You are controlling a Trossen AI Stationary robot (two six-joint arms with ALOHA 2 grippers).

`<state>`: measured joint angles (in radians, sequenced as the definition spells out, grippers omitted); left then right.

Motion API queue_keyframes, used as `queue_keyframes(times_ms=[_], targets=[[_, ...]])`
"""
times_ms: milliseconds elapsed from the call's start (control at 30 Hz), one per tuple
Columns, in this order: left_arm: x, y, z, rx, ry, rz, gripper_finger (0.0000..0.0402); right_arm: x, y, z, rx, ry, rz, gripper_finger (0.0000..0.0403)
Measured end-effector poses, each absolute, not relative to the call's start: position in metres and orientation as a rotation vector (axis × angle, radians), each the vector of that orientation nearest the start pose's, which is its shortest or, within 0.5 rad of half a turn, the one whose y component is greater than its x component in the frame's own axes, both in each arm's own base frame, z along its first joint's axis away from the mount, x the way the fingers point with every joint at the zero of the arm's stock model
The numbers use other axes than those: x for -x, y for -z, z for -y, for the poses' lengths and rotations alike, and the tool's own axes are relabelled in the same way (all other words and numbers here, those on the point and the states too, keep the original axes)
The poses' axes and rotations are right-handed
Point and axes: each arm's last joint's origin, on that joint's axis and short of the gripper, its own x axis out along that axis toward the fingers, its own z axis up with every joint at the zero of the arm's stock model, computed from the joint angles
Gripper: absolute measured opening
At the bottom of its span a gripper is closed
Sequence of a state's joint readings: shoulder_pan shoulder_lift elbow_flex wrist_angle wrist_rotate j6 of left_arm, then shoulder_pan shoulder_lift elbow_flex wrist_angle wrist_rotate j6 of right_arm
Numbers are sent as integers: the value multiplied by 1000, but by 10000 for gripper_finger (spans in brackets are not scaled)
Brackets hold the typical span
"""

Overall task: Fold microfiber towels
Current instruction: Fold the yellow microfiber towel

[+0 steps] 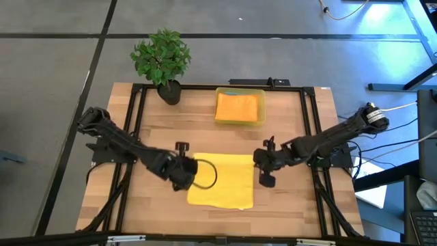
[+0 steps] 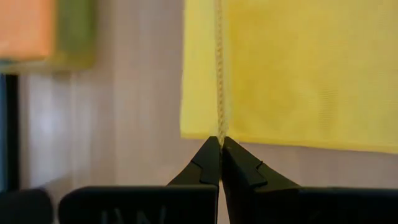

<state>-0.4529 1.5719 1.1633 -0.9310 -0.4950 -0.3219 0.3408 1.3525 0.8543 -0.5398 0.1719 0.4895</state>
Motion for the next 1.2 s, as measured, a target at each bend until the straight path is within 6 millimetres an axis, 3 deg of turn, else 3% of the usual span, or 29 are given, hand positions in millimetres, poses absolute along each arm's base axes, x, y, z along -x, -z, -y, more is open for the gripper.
queue_keyframes(times_ms=[267, 567, 833, 1200], targets=[[-259, -234, 160, -296, -100, -1033, 0, -240, -210, -116, -244, -2, -951, 4], [-256, -201, 189, -311, -61, -1112, 0, -252, -175, -154, -296, -127, -1006, 4], [-255, -178, 207, -303, -33, -1158, 0, -252, -165, -173, -314, -186, -1006, 4], [-250, -173, 216, -366, -15, -1144, 0, -250, -160, -185, -322, -269, -1020, 7]])
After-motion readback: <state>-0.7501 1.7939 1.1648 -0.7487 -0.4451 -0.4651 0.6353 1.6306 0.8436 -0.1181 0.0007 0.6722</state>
